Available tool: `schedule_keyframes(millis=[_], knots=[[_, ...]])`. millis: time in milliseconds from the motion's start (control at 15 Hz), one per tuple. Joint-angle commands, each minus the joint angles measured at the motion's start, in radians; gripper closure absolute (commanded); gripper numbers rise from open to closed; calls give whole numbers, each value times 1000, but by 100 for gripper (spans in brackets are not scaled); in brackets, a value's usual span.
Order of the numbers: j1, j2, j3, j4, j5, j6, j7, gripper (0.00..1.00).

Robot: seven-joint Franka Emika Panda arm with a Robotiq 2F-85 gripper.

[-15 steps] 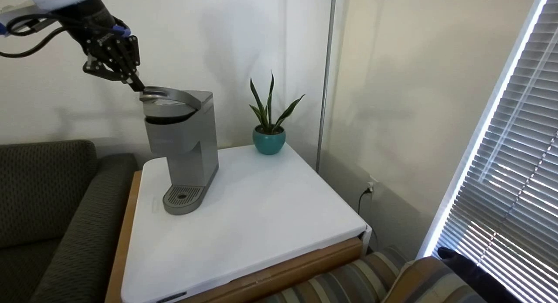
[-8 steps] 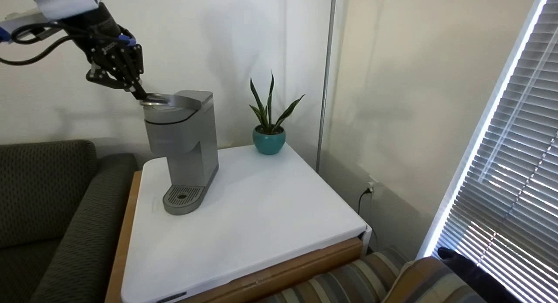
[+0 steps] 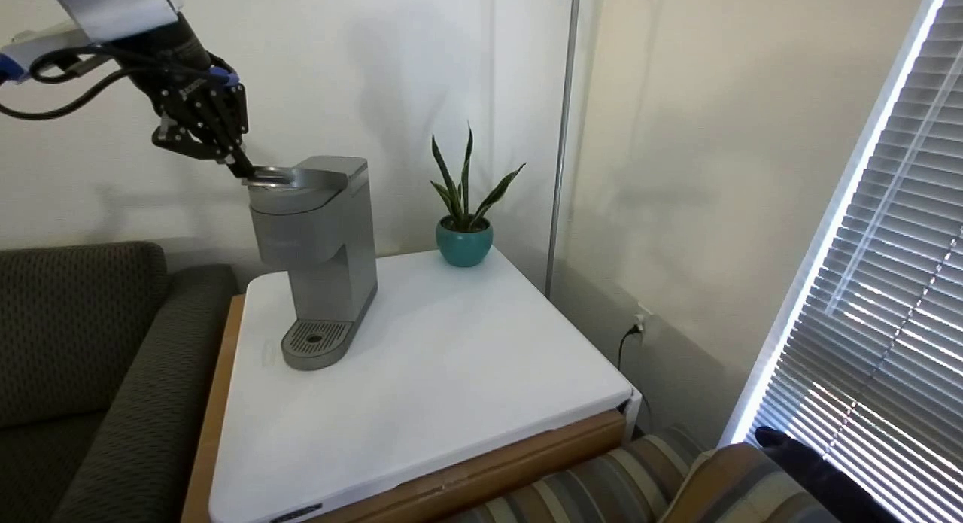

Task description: Close then reopen the lid of the machine

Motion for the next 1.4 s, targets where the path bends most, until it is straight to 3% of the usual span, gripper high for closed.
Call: schedule_keyframes(millis=[0,667,1067,1333], knots=[[23,79,-15,37,32,10,-62,100],[37,135,-54,28,61,-13,-73,100],[43,119,-74,30,59,-17,-65,100],[50,64,-65,47,74,-89,-91,100]])
